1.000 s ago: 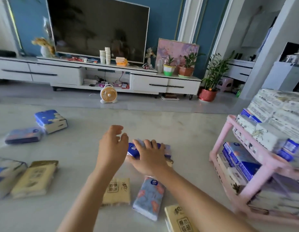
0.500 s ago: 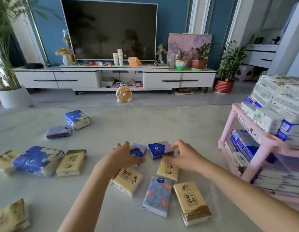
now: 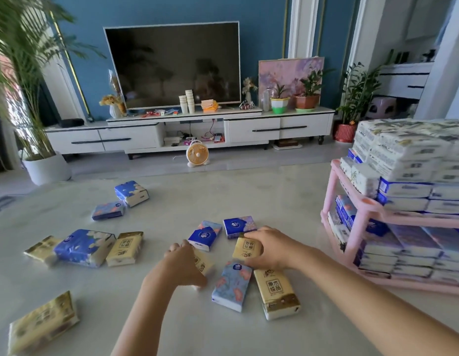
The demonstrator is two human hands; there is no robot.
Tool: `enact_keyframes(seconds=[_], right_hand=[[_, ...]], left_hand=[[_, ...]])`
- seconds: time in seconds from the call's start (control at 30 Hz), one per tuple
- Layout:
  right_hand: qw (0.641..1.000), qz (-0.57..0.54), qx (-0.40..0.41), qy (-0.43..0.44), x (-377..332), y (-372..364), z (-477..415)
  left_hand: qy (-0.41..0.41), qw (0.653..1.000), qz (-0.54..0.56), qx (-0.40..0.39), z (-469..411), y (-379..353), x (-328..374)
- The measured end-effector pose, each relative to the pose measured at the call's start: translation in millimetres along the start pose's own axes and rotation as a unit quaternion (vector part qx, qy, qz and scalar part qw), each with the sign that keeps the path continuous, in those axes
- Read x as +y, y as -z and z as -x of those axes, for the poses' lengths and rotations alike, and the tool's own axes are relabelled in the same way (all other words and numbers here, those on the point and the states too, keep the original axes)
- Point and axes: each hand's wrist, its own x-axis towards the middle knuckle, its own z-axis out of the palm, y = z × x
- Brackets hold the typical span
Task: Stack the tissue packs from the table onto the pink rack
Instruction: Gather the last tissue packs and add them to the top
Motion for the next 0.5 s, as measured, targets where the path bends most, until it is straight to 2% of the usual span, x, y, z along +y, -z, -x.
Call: enact_keyframes(seconds=[0.07, 0.13, 0.27, 0.37, 0.5], right_hand=[[0.997, 0.071, -0.016, 0.014, -5.9, 2.5, -1.5], [0.995, 0.095, 0.008, 0.04, -13.2, 11.4, 3.7], [0.981, -0.015, 0.15, 0.125, -28.6, 49.6, 46.8], [0.953, -0.053, 0.22, 0.203, -27.4, 83.5, 116.4], [0.919, -0.074, 0.312, 0.232, 14.6, 130.9, 222.1]], left_hand=[[-0.007, 0.999, 0.043, 0.033, 13.1, -0.4, 1.8], [-0.008, 0.995, 0.065, 0.076, 31.9, 7.1, 2.4], [-0.071, 0.973, 0.103, 0.192, 79.4, 42.7, 15.5], [-0.169, 0.938, 0.146, 0.265, 115.4, 74.2, 51.4], [-0.297, 0.872, 0.204, 0.332, 151.7, 98.6, 128.6]])
